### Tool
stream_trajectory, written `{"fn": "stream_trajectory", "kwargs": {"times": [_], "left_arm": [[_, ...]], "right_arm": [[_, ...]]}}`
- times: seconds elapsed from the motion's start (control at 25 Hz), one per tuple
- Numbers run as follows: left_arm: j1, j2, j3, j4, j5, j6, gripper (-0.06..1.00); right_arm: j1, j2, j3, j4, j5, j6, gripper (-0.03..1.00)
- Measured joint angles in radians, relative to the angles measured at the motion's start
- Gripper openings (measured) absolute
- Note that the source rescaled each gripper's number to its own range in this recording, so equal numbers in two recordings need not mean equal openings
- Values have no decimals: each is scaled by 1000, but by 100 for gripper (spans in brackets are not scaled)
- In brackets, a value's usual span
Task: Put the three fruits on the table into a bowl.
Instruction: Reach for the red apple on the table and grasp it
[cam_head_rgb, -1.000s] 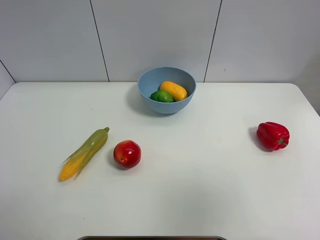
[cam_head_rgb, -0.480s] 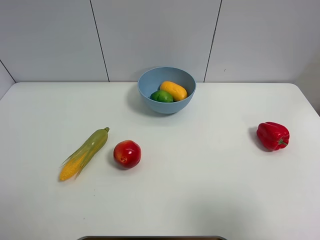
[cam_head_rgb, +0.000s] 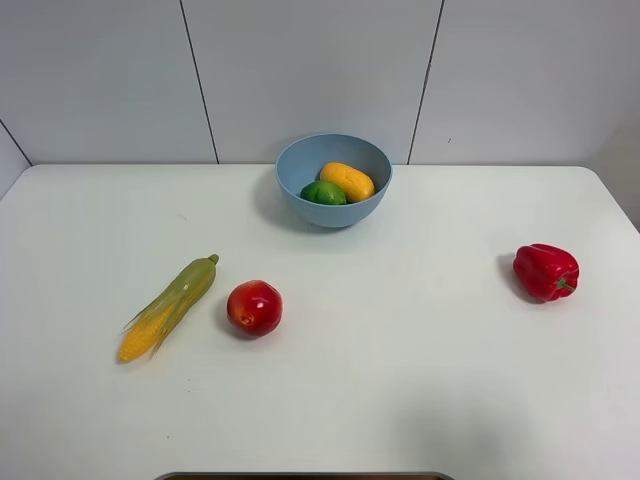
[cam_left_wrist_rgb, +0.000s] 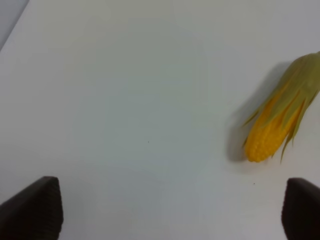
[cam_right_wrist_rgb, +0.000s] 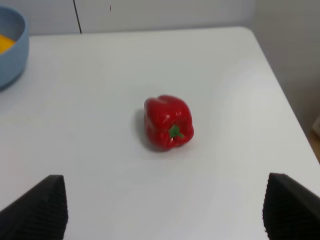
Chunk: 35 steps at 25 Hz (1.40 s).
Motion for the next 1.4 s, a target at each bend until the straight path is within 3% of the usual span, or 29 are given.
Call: {"fn": "stream_trajectory", "kwargs": {"times": [1.4], "left_arm": [[0,0,0,0,0,0,70]], "right_arm": [[0,-10,32,31,-14,-28,58]]}}
